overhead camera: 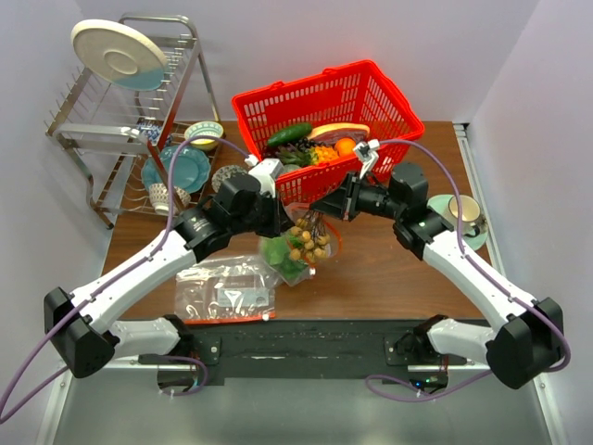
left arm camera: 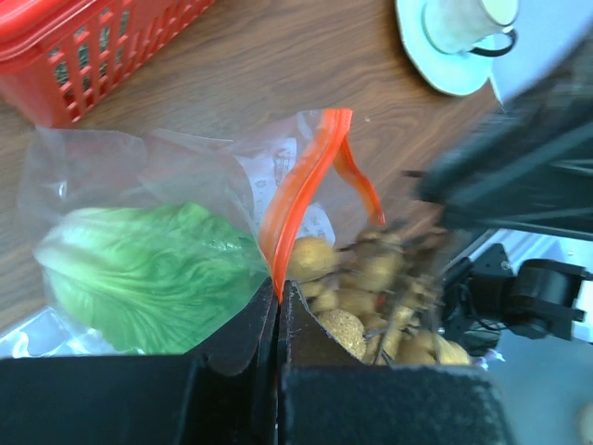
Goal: Place the food in the zip-top bag and seal the zipper
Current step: Place the fake fruit in the zipper food storage bag.
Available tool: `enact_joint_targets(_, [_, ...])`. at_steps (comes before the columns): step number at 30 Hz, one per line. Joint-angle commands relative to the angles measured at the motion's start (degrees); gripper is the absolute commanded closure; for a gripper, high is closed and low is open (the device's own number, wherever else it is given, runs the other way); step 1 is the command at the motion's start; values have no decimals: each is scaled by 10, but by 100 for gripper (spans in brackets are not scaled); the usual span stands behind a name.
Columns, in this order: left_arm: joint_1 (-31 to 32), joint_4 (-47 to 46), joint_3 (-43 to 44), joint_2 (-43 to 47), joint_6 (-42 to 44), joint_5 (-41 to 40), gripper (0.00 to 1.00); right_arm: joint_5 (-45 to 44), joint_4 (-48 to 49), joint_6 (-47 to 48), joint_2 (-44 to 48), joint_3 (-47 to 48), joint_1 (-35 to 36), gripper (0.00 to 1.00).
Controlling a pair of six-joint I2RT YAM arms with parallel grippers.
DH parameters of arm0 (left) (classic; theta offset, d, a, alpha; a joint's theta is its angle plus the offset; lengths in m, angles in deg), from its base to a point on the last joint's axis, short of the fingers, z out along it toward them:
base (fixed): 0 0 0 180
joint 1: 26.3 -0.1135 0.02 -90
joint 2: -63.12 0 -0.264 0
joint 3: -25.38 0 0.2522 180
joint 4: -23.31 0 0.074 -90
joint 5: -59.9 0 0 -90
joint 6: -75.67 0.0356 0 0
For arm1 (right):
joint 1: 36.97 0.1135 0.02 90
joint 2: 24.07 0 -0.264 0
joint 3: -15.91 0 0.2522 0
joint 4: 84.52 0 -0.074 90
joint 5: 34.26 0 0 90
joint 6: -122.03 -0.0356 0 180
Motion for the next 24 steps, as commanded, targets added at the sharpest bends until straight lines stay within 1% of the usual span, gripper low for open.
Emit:
enact_joint_targets(1, [-4, -35, 36, 6, -16, 31, 100, -71, 26, 44, -6, -2, 1, 100])
enact_joint_targets(3, [-4, -35, 32, 8, -16, 37, 100, -113, 6, 61, -5, -2, 1, 100])
enact_joint_targets(4, [-4, -36, 30, 8, -18, 39, 100, -148, 4, 71, -5, -3, 2, 100])
enact_joint_targets(8, [-4, -49, 19, 7, -23, 60, 100, -175, 2, 80, -25, 14, 1, 100])
enact_joint_targets(11, [-4, -47, 13, 9, -22, 63, 100, -213, -24, 97, -36, 37, 0, 100])
enact_joint_targets(14, [-4, -47, 10, 11, -23, 63, 100, -232, -18, 92, -41, 37, 0, 100])
enact_joint_targets(17, [-4, -60, 5, 9, -26, 68, 100, -226, 9, 59, -45, 34, 1, 100])
enact_joint_targets(20, [-4, -83, -12, 3, -35, 79, 100, -211, 59, -9, -50, 20, 0, 100])
enact_joint_targets(21, [-4, -90, -17, 0, -37, 81, 100, -198, 75, -53, -53, 15, 0, 100])
enact_joint_targets(22, [-4, -102, -23, -3, -44, 86, 100, -195, 103, -75, -54, 4, 1, 100])
enact_joint_targets(24, [-4, -115, -31, -10, -49, 89, 100, -192, 122, -128, -55, -6, 4, 100])
